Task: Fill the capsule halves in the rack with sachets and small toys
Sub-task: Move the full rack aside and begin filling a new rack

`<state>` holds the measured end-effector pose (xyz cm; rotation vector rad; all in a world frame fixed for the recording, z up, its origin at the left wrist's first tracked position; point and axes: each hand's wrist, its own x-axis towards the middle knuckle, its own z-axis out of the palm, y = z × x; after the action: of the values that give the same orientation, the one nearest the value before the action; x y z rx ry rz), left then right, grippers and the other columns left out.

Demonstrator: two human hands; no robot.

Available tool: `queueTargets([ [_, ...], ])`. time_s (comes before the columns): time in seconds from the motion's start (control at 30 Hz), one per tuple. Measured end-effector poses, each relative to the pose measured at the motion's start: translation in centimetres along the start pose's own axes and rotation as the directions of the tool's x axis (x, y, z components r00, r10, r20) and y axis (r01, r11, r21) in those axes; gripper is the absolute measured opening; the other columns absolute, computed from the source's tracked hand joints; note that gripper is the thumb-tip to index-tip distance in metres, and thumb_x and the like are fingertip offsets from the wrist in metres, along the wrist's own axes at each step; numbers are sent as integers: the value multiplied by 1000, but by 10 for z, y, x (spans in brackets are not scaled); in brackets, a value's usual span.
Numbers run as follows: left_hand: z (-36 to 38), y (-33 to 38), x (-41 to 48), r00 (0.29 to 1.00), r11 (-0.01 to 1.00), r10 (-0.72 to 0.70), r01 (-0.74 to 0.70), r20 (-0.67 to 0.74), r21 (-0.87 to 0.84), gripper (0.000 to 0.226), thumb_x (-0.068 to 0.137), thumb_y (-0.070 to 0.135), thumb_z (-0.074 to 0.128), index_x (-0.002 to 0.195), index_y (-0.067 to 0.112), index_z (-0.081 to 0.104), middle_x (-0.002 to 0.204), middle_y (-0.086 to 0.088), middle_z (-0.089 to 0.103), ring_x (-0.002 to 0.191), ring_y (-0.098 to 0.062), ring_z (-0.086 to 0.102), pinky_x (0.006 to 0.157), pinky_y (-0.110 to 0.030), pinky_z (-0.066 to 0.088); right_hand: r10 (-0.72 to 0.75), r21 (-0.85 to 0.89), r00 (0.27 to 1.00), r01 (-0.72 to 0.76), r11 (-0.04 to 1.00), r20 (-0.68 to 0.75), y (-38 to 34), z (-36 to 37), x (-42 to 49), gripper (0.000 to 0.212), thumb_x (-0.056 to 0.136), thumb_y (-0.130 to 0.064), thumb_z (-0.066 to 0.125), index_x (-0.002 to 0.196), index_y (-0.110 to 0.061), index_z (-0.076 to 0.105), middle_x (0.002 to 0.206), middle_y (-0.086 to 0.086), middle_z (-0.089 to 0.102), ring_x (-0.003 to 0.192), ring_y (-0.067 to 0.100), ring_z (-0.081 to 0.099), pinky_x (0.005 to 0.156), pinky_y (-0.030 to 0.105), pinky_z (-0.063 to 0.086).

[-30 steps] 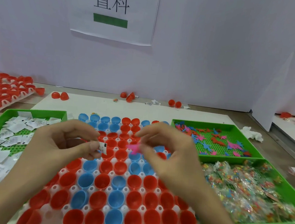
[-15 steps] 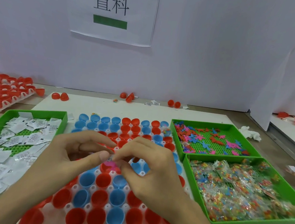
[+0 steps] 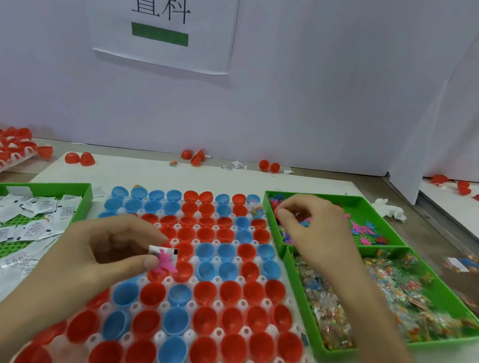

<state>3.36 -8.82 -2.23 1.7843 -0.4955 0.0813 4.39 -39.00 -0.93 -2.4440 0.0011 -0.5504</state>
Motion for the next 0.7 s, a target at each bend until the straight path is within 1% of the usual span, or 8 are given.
queueTargets([
  [0.07,0,-1,0,1000,1000,-11,11,4,1,28,59,25,79,87,28,79,84,-2,77,76,-15,75,69,-15,57,182,-162,971,-157,974,155,25,-6,5,8,95,-33,63,91,-33,70,91,-17,68,82,-1,59,81,29,51],
  [0.13,1,0,0,1000,1000,-20,20,3,-1,28,59,28,79,87,29,79,85,-2,78,77,-15,75,70,-16,57,284,-256,913,-211,943,294,39,-6,6,12,98,-38,59,100,-32,70,100,-13,67,89,4,60,86,33,52],
  [0.17,2,0,0,1000,1000,-26,26,3,-5,28,59,27,78,86,29,79,85,-2,78,77,-15,75,70,-16,57,302,-275,897,-216,937,323,41,-5,6,14,98,-38,58,103,-32,70,101,-13,67,91,5,61,87,35,53],
  [0.27,2,0,0,999,999,-37,37,-2,-13,26,61,21,78,86,28,79,85,-3,78,76,-16,75,70,-17,58,285,-259,912,-211,943,296,40,-3,6,12,98,-34,58,99,-31,70,94,-14,65,88,6,62,86,37,55],
  [0.4,2,-1,2,999,999,-47,46,-24,-21,27,63,13,76,87,26,78,82,-5,77,73,-18,75,69,-17,58,291,-183,919,-248,951,267,40,-3,6,11,96,-29,63,85,-29,65,91,-11,64,82,7,60,76,32,54],
  [0.5,2,-1,2,999,999,-38,38,-30,-17,26,64,13,76,87,26,78,83,-4,78,75,-17,75,70,-17,58,294,-157,916,-259,953,273,41,-4,6,10,95,-30,65,85,-29,66,94,-9,64,86,8,60,78,34,54],
  [0.57,1,-2,2,999,999,-37,37,-27,-11,26,64,14,76,87,26,79,83,-3,78,75,-16,75,69,-17,58,286,-143,922,-256,956,262,42,-3,6,9,94,-30,66,85,-28,66,94,-8,65,87,9,60,76,31,51],
  [0.7,1,-2,2,999,999,-36,36,-28,-24,24,65,15,75,86,27,78,82,-4,78,75,-16,75,67,-16,58,253,-80,957,-244,967,141,43,-4,6,12,90,-27,73,79,-25,69,84,-7,68,81,9,62,63,23,44],
])
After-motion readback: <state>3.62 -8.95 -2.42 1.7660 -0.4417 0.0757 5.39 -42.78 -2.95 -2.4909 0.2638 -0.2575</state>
